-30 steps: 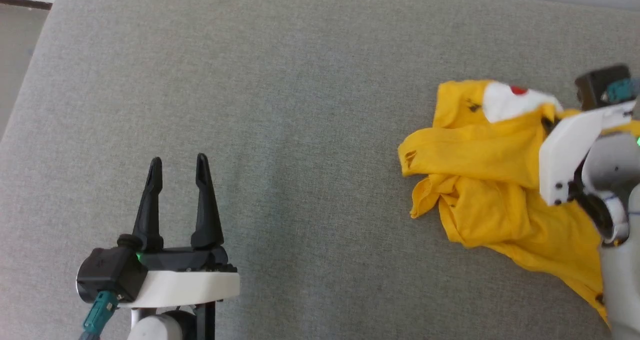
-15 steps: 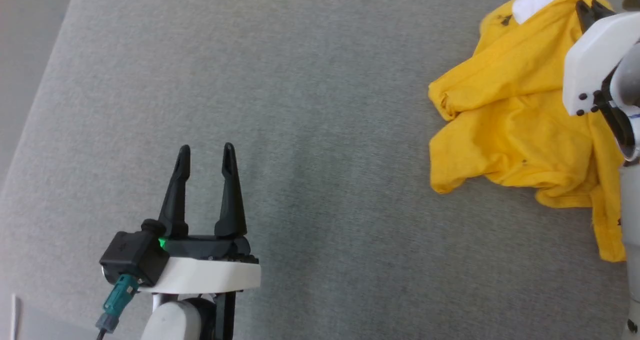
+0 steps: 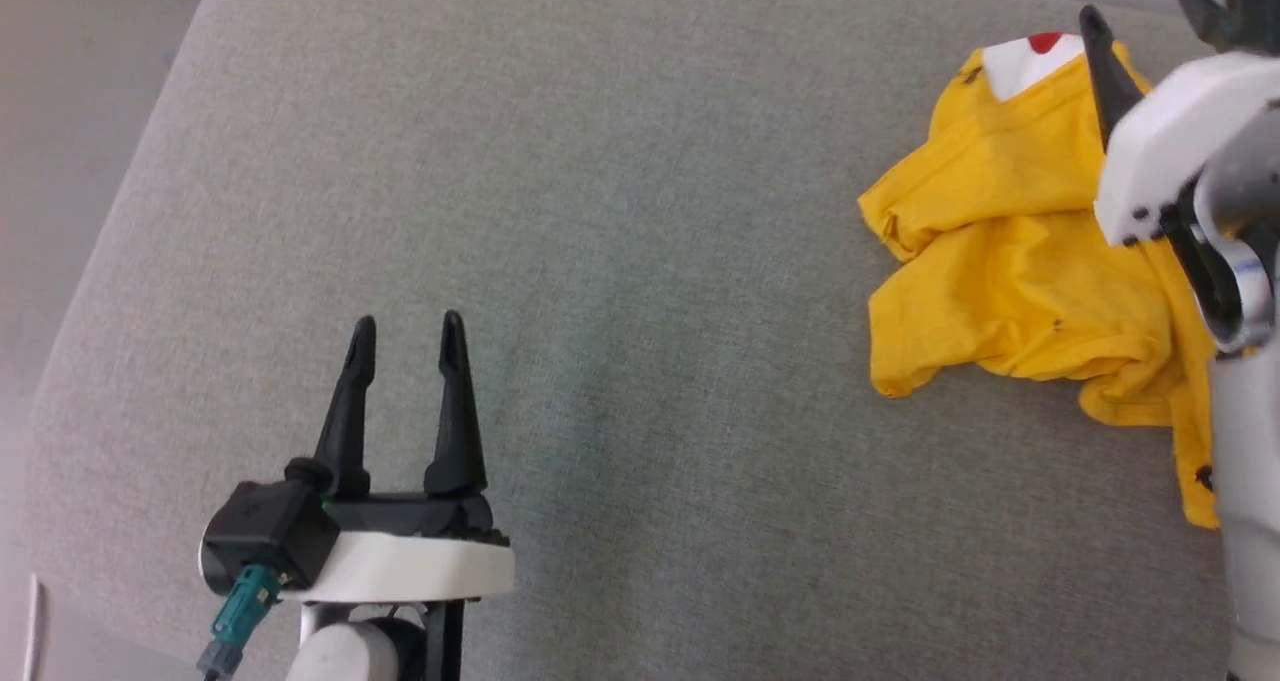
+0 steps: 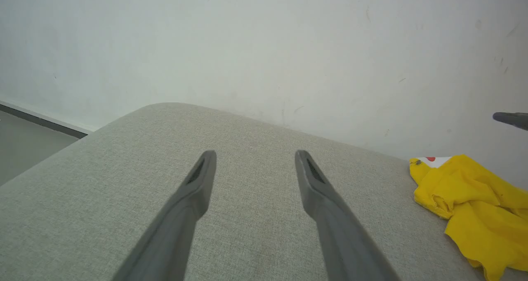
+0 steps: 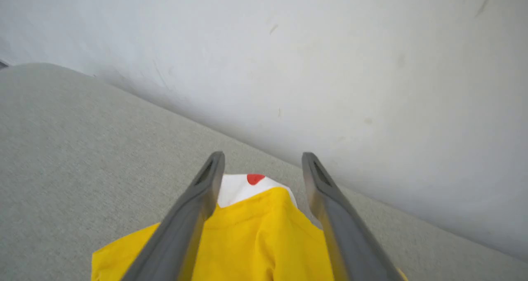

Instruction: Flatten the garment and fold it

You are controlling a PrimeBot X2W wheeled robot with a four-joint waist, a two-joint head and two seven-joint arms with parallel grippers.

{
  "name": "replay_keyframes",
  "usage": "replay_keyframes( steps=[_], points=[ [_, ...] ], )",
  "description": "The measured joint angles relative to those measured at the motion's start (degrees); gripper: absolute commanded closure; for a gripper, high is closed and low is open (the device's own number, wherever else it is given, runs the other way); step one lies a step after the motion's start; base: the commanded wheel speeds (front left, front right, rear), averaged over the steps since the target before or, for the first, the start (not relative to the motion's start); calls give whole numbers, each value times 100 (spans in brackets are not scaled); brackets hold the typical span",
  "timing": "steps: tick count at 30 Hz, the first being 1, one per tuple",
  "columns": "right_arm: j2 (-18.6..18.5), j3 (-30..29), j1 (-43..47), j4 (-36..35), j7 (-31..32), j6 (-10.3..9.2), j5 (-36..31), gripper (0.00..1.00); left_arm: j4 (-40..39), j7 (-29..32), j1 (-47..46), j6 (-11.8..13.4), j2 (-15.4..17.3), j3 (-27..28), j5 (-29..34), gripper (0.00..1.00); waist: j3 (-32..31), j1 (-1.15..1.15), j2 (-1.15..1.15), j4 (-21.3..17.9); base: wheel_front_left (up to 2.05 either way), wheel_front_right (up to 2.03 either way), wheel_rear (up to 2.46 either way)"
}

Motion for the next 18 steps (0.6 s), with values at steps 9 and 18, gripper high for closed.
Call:
replay_keyframes(
  steps=[9,18],
  points=[
    [675,-1173,2535,-2566,-565,0,119,0,-111,0,428,-27,0,359,233,0,-511,-1,0,-504,0,0,0],
    [793,-2291,4832,-2402,-1922,0,1341,0,-293,-1,844,-105,-1,668,303,0,-733,-1,0,-1111,0,0,0]
  ],
)
